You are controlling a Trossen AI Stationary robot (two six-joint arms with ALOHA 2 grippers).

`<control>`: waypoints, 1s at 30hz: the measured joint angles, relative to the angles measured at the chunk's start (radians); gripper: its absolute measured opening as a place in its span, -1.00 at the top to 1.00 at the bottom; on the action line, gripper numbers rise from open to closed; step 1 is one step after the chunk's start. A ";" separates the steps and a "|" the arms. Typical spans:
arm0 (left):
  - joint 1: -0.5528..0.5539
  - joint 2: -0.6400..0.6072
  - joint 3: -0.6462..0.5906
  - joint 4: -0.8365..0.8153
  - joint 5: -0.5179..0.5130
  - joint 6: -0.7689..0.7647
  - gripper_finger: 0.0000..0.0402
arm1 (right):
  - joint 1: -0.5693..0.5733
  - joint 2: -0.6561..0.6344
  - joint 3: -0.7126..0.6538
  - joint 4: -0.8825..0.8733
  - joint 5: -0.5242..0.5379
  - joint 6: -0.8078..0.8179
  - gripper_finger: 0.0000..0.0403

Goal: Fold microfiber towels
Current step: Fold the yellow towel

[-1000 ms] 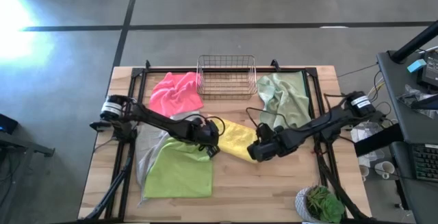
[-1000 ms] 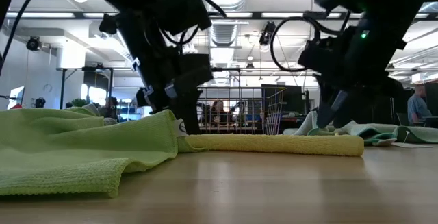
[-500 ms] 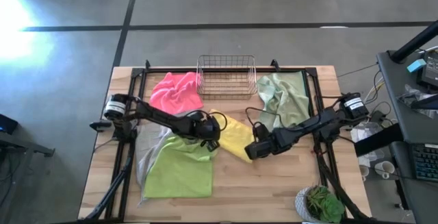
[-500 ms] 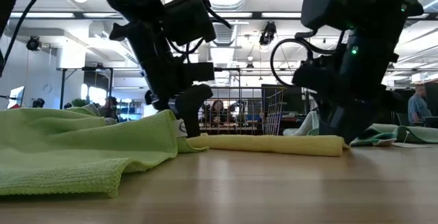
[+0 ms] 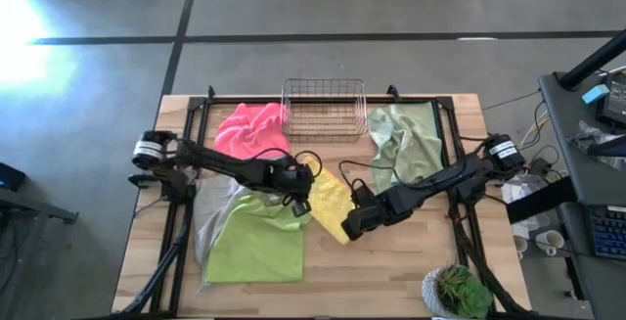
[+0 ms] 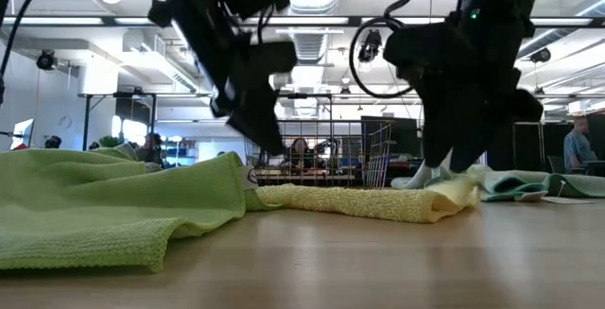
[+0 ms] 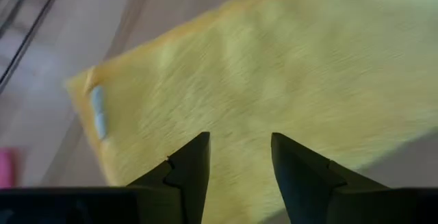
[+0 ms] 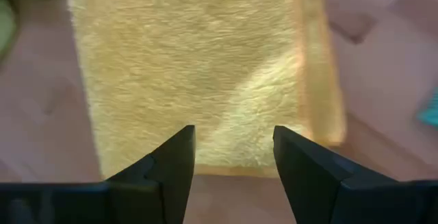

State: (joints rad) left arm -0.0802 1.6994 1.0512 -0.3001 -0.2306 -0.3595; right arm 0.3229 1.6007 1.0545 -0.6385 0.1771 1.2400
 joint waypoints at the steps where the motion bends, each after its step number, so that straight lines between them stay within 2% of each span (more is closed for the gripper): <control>1: -0.008 -0.012 0.000 0.015 0.010 0.001 0.30 | 0.000 -0.006 0.016 -0.041 0.011 -0.008 0.07; 6: -0.054 -0.026 -0.001 0.172 0.016 0.001 0.30 | 0.002 -0.044 0.109 -0.269 0.087 -0.066 0.07; 9: -0.082 -0.015 -0.001 0.281 0.017 0.004 0.30 | 0.002 -0.074 0.145 -0.349 0.115 -0.142 0.07; 19: -0.155 0.012 0.000 0.439 0.017 0.136 0.30 | -0.001 -0.260 0.118 -0.360 0.120 -0.402 0.07; 24: -0.198 0.100 0.005 0.511 0.018 0.080 0.30 | -0.001 -0.349 0.076 -0.360 0.120 -0.475 0.07; 30: -0.219 0.242 0.102 0.537 0.015 0.025 0.30 | -0.001 -0.417 0.009 -0.347 0.134 -0.492 0.07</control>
State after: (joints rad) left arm -0.2996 1.9412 1.1536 0.2371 -0.2157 -0.3347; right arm 0.3222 1.1839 1.0640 -0.9852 0.3115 0.7479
